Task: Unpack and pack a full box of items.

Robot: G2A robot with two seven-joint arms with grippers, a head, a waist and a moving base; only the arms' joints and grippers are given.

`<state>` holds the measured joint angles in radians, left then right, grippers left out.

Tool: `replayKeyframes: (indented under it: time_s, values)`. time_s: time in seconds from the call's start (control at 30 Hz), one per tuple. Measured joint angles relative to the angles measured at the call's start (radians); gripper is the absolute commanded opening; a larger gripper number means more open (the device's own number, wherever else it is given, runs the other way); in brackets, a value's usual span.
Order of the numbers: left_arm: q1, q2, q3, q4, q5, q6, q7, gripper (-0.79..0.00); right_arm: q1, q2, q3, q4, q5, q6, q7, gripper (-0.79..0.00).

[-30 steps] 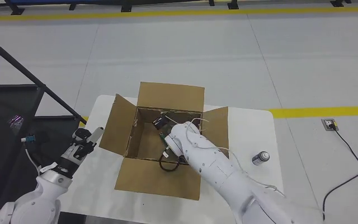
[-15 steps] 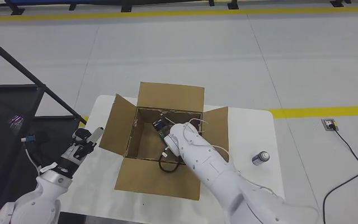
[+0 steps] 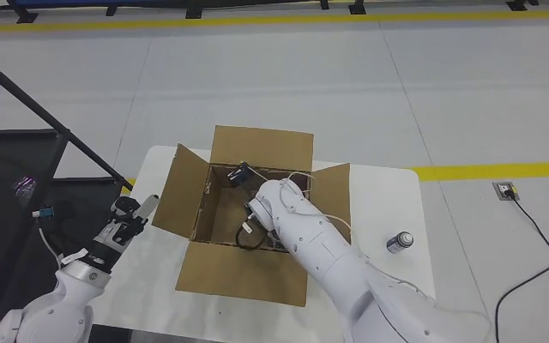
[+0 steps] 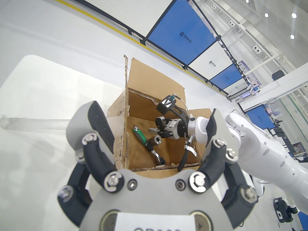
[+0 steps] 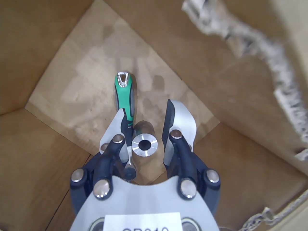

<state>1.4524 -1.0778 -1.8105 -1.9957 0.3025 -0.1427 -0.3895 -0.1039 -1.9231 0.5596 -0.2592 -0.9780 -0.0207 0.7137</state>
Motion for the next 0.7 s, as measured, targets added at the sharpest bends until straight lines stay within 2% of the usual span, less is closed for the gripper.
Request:
replayKeyframes:
  time_s: [0.2,0.4,0.5,0.63,0.7]
  values:
    - [0.0,0.0,0.0,0.0,0.0,0.0,0.0,0.0,-0.006,0.024,0.008,-0.062,-0.041,-0.003,-0.011,-0.422]
    - [0.0,0.0,0.0,0.0,0.0,0.0,0.0,0.0,-0.062,0.077,0.044,-0.231,-0.09,0.053,-0.02,-0.425]
    - [0.0,0.0,0.0,0.0,0.0,0.0,0.0,0.0,-0.122,0.124,0.079,-0.388,-0.15,0.099,0.012,-0.422]
    - [0.0,0.0,0.0,0.0,0.0,0.0,0.0,0.0,-0.275,0.218,0.181,-0.723,-0.3,0.168,0.126,-0.425]
    - [0.0,0.0,0.0,0.0,0.0,0.0,0.0,0.0,-0.369,0.263,0.248,-0.899,-0.383,0.166,0.189,-0.431]
